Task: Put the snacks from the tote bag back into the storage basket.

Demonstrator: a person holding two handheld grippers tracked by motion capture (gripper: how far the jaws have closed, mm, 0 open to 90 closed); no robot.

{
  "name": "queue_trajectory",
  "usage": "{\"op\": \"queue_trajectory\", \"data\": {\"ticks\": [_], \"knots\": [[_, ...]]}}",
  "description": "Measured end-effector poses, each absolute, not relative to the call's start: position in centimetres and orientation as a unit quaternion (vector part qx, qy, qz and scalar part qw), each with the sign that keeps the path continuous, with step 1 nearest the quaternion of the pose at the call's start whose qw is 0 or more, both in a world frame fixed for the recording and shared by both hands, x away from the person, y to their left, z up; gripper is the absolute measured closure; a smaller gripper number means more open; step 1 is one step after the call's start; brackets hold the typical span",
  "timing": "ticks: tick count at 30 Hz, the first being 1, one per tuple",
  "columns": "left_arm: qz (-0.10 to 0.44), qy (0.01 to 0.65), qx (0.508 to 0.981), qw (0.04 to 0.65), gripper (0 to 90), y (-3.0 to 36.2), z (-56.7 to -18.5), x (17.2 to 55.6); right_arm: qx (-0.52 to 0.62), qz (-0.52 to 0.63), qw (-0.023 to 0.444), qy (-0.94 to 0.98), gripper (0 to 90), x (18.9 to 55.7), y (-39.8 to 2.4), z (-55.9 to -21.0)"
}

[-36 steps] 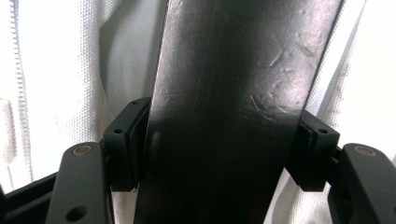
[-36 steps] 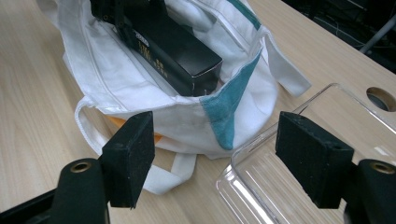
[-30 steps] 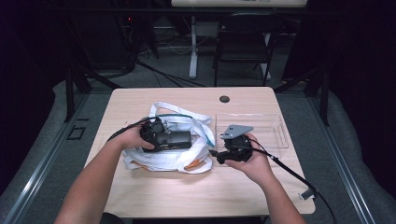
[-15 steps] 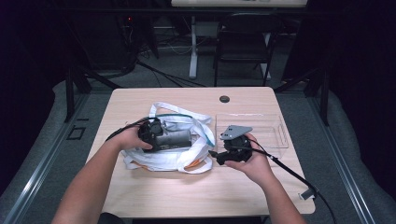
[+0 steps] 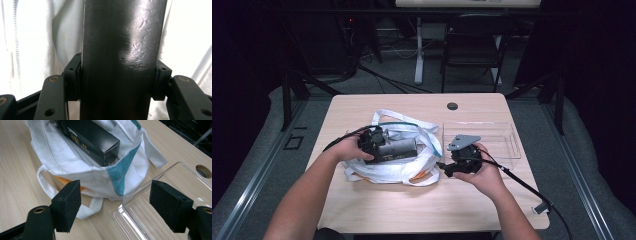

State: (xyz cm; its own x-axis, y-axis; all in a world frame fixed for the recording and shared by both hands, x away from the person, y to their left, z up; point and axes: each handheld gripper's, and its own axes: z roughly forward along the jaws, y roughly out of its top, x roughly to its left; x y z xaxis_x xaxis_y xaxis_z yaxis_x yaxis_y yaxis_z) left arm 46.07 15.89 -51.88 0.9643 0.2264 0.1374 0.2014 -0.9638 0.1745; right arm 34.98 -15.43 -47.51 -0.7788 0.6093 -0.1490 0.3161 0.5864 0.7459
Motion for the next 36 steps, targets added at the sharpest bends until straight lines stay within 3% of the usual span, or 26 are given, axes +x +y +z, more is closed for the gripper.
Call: {"op": "queue_trajectory", "data": {"ticks": [13,26,36], "knots": [[0.087,0.117,0.984,0.099,42.0,16.3,-49.5,45.7,0.265,0.356,0.162,0.881,37.6,35.4,-15.4,-47.5],[0.078,0.135,0.982,0.108,42.1,17.2,-48.1,45.2,0.256,0.346,0.149,0.89,27.7,36.6,-15.6,-46.4],[0.081,0.135,0.982,0.108,42.2,17.6,-47.2,44.7,0.265,0.339,0.149,0.89,25.3,37.5,-15.7,-46.1]]}}
